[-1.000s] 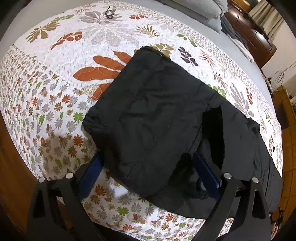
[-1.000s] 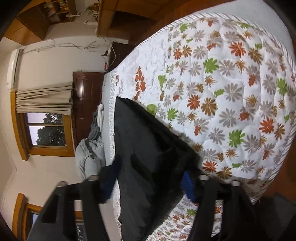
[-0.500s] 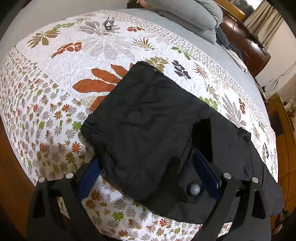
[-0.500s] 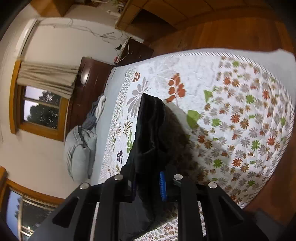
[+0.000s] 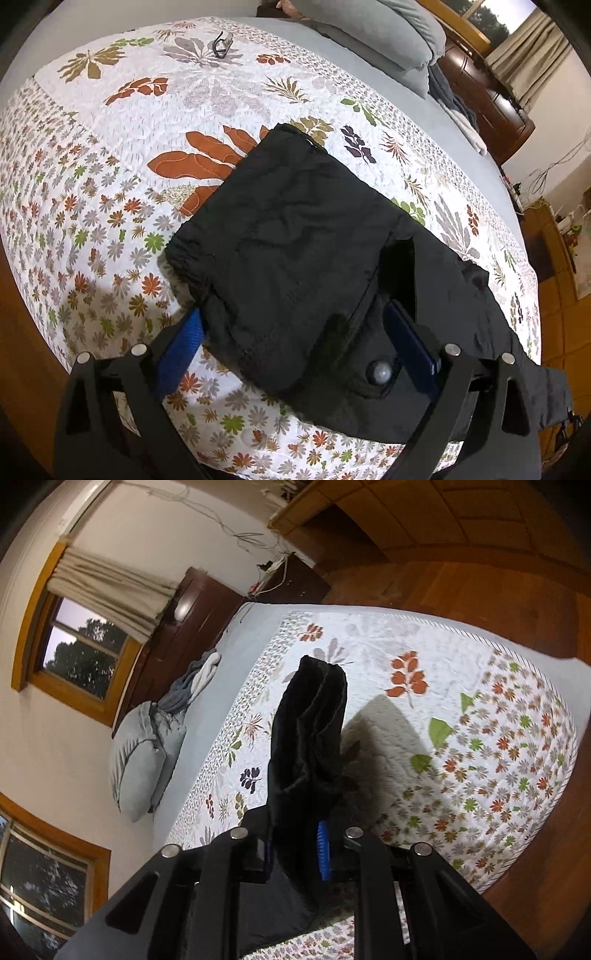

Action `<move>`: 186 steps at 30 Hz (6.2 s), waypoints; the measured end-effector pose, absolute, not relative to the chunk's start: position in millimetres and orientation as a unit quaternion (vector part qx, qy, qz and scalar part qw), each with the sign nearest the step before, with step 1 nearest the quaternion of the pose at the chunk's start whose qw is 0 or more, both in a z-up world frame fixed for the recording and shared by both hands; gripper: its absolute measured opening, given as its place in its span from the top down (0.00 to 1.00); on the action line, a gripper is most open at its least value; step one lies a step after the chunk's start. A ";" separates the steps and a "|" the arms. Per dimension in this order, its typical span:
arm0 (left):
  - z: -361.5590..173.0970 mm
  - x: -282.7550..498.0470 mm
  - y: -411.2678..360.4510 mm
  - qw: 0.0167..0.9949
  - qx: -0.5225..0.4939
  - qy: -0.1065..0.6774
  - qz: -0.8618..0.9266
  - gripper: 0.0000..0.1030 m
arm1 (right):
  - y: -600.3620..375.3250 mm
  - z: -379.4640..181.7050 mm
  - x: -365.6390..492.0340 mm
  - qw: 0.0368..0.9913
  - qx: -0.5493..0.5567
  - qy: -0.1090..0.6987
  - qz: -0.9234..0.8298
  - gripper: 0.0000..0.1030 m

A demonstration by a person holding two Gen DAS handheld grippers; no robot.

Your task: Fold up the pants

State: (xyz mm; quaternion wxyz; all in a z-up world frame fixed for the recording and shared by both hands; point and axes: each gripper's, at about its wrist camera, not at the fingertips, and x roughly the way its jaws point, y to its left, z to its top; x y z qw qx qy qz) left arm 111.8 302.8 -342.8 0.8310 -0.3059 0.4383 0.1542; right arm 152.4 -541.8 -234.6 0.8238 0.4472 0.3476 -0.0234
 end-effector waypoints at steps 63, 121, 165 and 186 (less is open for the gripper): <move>-350.9 86.2 323.2 0.815 -0.406 0.393 0.126 0.09 | -187.0 -144.9 216.9 0.899 0.041 0.427 0.092 0.84; -362.5 98.3 325.0 0.802 -0.426 0.403 0.109 0.08 | -5.1 -337.6 168.8 0.800 -0.307 0.488 0.166 0.84; -394.4 87.2 359.1 0.719 -0.609 0.327 0.064 0.03 | -2.1 -232.0 252.6 0.727 -0.088 0.602 0.318 0.33; -407.6 84.3 364.9 0.698 -0.647 0.301 0.062 0.06 | 368.1 -336.7 333.0 0.416 -0.311 0.676 0.523 0.04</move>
